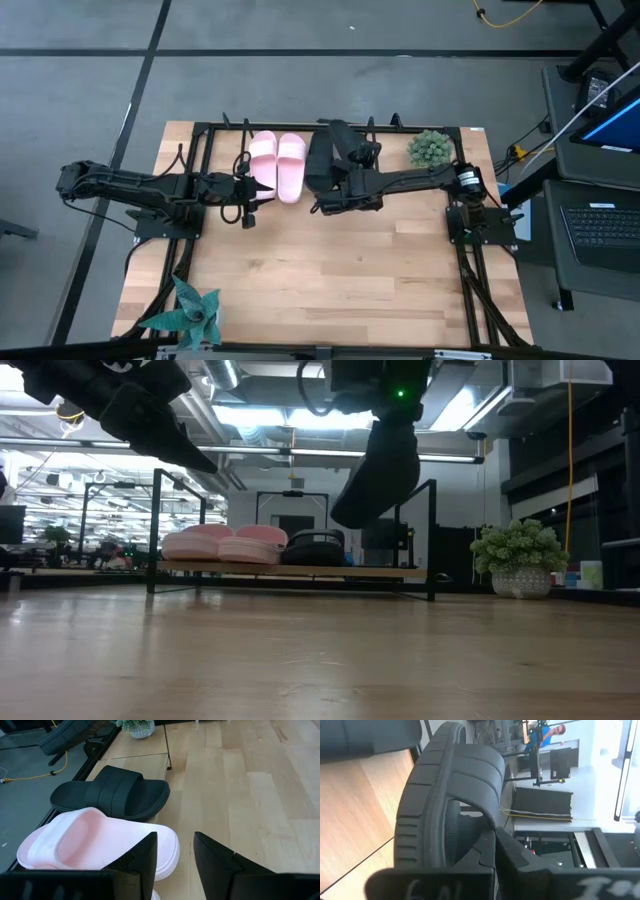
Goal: Pick and place slides into the shelf
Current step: Put the black slide on the shelf
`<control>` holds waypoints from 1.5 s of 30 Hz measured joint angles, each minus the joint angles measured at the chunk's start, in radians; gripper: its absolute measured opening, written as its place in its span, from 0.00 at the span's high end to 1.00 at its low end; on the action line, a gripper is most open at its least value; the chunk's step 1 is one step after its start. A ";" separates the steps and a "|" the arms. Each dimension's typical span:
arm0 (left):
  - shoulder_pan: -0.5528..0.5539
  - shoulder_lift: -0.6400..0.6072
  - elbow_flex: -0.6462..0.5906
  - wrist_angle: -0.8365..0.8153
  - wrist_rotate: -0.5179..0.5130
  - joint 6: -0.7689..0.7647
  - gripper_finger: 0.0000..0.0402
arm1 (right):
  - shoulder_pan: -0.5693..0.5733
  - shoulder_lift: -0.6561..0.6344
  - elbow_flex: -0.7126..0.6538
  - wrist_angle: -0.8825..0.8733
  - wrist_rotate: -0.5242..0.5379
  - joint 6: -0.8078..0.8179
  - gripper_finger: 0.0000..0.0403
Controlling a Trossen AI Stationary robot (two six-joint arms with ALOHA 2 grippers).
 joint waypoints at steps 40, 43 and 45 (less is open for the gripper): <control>0.000 0.000 0.000 0.000 0.000 0.000 0.70 | -0.006 0.114 -0.001 0.034 -0.124 0.107 1.00; 0.000 0.000 0.000 0.000 0.000 0.000 0.70 | -0.006 0.118 -0.001 0.034 -0.129 0.108 1.00; 0.000 0.000 0.000 0.000 0.000 0.001 0.70 | -0.006 0.121 -0.001 0.036 -0.156 0.106 1.00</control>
